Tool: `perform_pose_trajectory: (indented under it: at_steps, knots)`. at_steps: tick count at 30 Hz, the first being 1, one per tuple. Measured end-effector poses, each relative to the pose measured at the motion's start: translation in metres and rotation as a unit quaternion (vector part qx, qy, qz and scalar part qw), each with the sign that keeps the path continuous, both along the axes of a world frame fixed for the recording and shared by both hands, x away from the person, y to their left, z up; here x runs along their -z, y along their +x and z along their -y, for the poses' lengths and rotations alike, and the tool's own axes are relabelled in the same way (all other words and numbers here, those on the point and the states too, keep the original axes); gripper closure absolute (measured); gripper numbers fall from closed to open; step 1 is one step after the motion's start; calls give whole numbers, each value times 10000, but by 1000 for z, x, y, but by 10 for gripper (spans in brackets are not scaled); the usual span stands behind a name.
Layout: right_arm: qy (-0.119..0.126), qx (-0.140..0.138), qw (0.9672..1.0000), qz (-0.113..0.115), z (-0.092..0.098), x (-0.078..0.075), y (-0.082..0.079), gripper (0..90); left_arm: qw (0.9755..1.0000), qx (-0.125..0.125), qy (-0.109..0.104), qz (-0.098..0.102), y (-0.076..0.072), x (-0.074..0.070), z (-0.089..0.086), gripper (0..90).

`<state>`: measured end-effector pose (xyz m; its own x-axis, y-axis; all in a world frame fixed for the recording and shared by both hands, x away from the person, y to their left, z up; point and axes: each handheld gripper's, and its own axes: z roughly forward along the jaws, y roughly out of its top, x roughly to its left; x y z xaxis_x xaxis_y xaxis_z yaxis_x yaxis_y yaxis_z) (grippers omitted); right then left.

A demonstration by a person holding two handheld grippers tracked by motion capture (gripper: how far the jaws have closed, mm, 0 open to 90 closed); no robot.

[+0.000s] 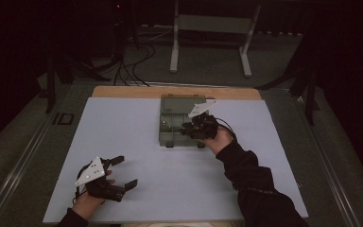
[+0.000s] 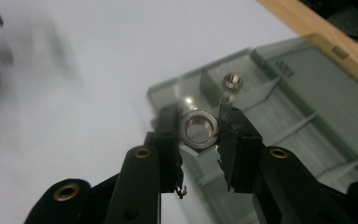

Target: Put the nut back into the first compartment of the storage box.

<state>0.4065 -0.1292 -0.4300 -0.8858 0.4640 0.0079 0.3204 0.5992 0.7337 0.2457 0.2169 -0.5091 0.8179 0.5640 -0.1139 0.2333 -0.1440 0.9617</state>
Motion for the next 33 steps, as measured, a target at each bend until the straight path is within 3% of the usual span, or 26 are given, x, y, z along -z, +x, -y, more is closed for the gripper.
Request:
perform_pose_trajectory:
  at_steps: [3,14,19,24,33]
  knots:
    - [105,37,9999,-60,-5,-6,11,703,10000,-14,-28,-5,0,0,-1,10]
    - [67,256,9996,11,-22,-18,39,702,10000,-4,-36,-10,0,0,-2,10]
    - [198,441,9988,7,-31,-24,55,702,10000,19,-29,-4,0,0,-1,10]
    - [201,604,9980,20,-40,-20,67,702,10000,14,-71,-27,0,0,-2,10]
    - [221,946,9949,-266,-54,-4,86,702,10000,35,-81,-14,0,0,-3,10]
